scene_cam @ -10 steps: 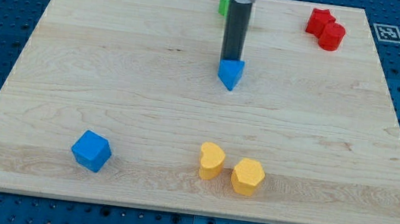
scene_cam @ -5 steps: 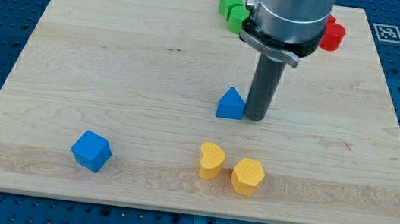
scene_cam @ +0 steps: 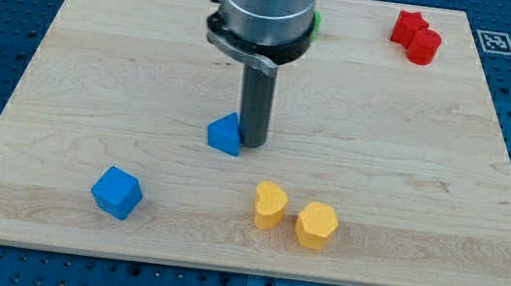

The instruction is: Push blue triangle closer to blue cube

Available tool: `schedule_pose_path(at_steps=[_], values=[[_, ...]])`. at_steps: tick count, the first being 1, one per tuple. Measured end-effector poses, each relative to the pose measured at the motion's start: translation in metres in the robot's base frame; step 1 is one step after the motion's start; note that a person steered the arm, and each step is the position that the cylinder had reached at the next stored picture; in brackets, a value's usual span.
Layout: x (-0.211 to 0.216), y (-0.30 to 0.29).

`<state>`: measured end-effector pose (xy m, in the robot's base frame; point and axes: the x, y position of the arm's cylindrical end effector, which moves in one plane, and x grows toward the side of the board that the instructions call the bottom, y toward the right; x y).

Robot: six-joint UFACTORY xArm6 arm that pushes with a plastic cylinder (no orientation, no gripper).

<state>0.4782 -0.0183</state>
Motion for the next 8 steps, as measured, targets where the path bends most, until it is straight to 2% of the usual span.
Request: schedule_pose_path(at_steps=[3,6,8], values=[[-0.011,-0.05],[0.015,-0.094],[0.043,-0.103]])
